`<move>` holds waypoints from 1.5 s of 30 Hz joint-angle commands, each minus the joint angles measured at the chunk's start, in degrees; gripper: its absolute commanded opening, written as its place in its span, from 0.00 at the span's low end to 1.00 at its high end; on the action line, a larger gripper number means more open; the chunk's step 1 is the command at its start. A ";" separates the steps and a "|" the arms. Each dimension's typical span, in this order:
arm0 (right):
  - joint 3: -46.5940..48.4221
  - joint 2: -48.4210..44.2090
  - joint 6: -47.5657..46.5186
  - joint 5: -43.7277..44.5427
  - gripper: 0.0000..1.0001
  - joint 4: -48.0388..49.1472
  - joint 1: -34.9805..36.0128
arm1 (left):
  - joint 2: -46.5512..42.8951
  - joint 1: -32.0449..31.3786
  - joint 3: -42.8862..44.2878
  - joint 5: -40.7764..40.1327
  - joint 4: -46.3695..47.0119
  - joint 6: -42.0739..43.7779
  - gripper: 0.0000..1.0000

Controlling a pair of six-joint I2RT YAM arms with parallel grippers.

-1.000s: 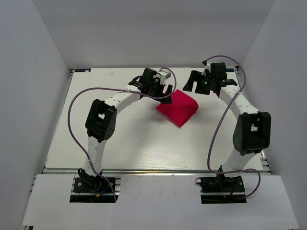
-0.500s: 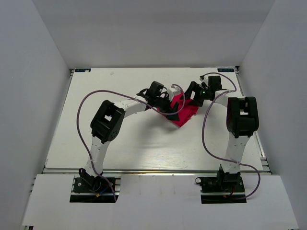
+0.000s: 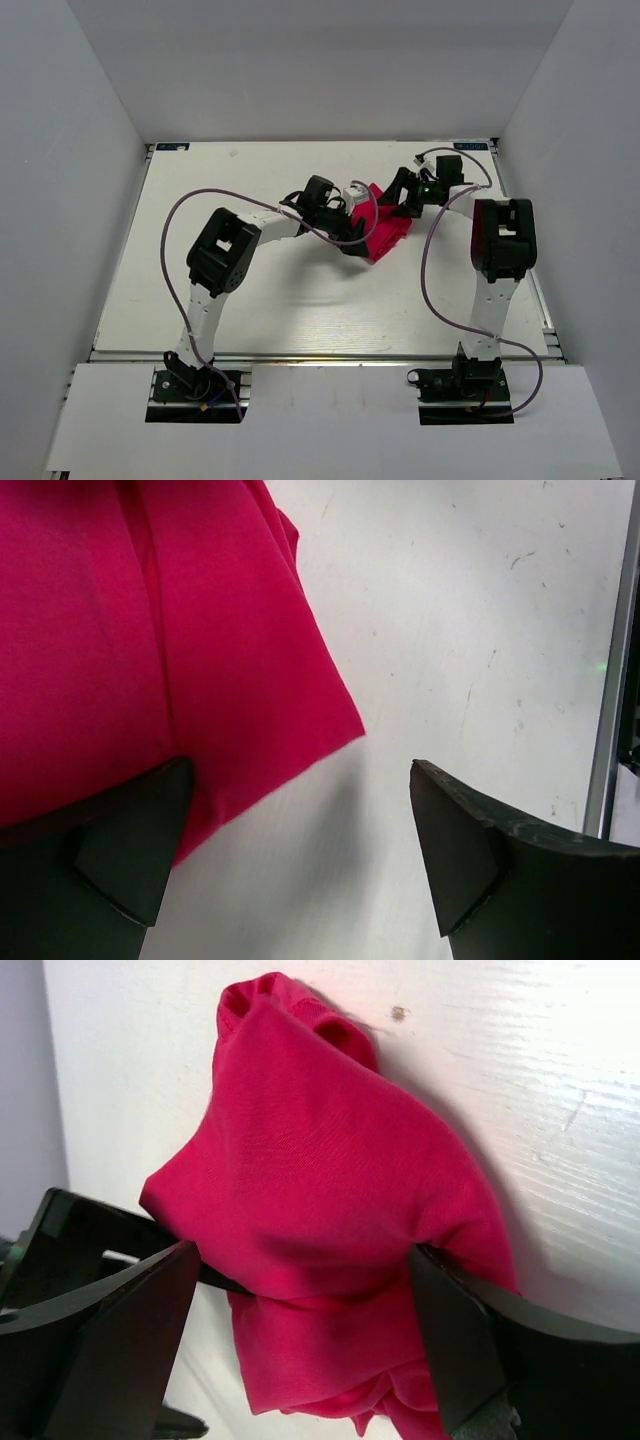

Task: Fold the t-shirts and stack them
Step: Put the neatly folded tshirt into the corner of the board with the left arm

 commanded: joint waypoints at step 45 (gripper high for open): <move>-20.11 -48.02 -7.41 26.11 0.90 -7.39 -0.61 | 11.62 2.68 28.11 -16.42 -19.74 -1.44 0.25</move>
